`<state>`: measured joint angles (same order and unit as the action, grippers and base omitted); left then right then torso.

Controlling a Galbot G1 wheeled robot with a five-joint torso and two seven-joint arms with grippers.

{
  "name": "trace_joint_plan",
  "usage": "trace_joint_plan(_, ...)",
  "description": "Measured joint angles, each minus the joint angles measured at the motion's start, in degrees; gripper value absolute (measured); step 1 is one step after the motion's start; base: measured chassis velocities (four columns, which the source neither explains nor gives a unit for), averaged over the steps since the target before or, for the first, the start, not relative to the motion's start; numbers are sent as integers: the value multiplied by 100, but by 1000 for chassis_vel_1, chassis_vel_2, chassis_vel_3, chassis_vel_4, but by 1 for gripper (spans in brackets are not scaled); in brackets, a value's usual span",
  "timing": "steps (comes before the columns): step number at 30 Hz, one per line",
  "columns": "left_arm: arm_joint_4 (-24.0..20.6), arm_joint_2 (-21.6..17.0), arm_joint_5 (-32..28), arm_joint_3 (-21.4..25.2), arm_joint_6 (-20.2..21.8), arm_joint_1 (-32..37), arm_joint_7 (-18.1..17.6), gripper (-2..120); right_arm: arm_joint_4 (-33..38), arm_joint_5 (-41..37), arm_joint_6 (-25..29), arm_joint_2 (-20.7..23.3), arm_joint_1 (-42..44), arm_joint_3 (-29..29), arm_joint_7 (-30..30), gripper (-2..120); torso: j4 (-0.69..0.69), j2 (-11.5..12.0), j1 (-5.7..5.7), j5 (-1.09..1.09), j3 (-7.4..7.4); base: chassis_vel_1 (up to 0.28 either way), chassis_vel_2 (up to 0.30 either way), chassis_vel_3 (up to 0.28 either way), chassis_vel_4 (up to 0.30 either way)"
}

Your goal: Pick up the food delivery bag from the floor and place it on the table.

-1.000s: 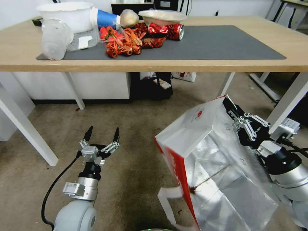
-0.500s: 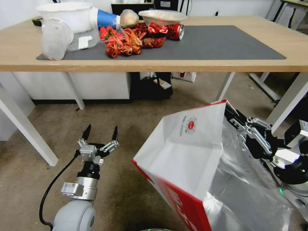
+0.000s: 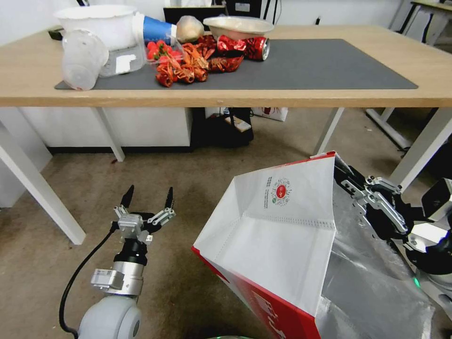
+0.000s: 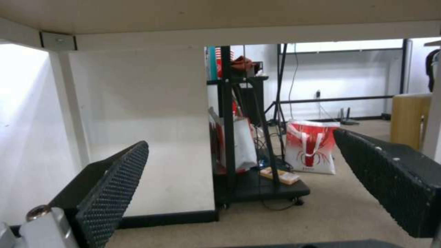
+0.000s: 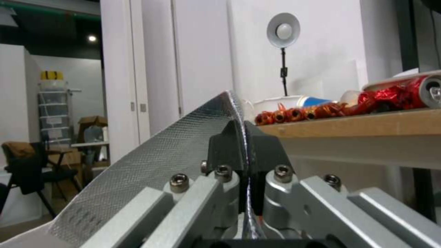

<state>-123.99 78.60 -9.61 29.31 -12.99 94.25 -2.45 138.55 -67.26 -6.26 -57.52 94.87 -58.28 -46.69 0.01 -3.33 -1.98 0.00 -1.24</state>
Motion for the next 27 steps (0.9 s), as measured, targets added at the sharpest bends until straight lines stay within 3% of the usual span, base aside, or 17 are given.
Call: trace_joint_plan(27,-423,-77,161,21,280,326,-94,100,-120,-61,-156,3,0,-133,-453,0,0,-651,-87,0,-570,0,0,0,0)
